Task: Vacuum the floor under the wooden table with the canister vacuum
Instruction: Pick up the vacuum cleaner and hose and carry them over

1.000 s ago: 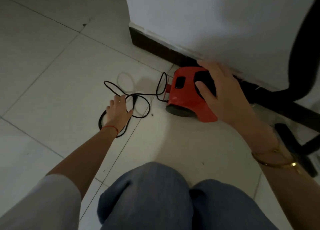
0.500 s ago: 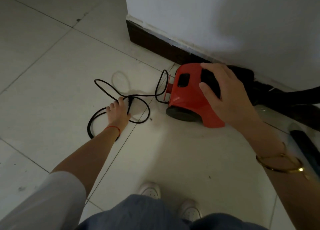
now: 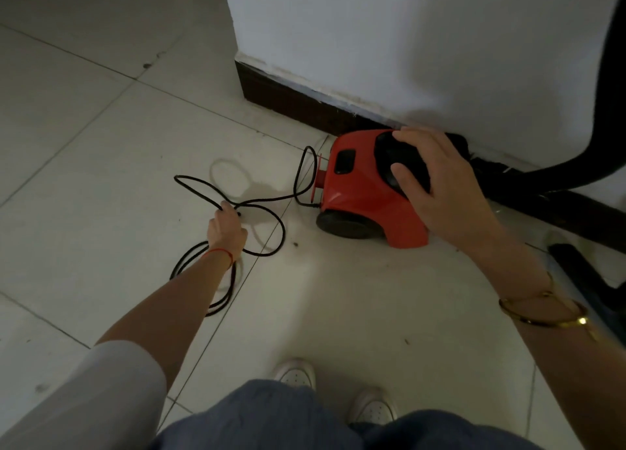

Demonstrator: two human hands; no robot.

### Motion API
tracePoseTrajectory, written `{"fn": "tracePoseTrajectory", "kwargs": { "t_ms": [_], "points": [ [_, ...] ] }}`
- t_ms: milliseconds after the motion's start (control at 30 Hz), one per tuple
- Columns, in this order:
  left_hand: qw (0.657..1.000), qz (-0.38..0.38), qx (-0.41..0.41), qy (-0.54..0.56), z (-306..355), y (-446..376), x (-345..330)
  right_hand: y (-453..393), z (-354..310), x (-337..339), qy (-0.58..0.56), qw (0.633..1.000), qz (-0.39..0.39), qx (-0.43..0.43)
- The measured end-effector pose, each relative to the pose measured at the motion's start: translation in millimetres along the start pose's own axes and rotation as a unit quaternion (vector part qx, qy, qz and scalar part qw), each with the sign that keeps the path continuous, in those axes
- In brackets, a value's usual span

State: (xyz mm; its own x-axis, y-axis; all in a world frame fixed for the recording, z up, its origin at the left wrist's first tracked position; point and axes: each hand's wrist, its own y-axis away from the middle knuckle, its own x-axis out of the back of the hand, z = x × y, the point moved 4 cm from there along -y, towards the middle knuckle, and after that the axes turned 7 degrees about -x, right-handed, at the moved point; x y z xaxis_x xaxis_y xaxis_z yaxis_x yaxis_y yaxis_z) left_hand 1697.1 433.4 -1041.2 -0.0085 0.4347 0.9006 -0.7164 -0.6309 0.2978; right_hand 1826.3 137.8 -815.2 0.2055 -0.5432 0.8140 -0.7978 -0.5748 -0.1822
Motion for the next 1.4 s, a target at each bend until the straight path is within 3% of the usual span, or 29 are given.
{"fn": "tracePoseTrajectory", "kwargs": {
  "t_ms": [133,300,567,767,933,1033,1133,1400],
  "points": [
    [1.0,-0.018,0.002,0.006,-1,7,-4,6,-2,0,0.002,1.0,0.0,-0.004],
    [1.0,0.01,0.019,0.003,-5,10,-16,10,3,-2,0.011,1.0,-0.002,-0.006],
    [0.993,0.076,0.026,0.087,2,9,-10,10,8,-1,0.014,1.0,-0.005,-0.019],
    [0.967,0.16,-0.118,0.159,61,17,63,14,9,7,0.01,1.0,0.002,-0.023],
    [0.917,0.201,-0.278,0.204,141,31,139,21,9,23,0.013,0.999,0.014,-0.031],
    [0.884,0.139,-0.389,0.219,199,44,163,27,10,33,0.015,0.999,0.018,-0.038],
    [0.868,0.073,-0.449,0.199,253,57,162,34,12,44,0.017,0.998,0.026,-0.052],
    [0.862,0.006,-0.479,0.167,323,65,126,48,22,70,0.018,0.996,0.064,-0.066]
  ]
}}
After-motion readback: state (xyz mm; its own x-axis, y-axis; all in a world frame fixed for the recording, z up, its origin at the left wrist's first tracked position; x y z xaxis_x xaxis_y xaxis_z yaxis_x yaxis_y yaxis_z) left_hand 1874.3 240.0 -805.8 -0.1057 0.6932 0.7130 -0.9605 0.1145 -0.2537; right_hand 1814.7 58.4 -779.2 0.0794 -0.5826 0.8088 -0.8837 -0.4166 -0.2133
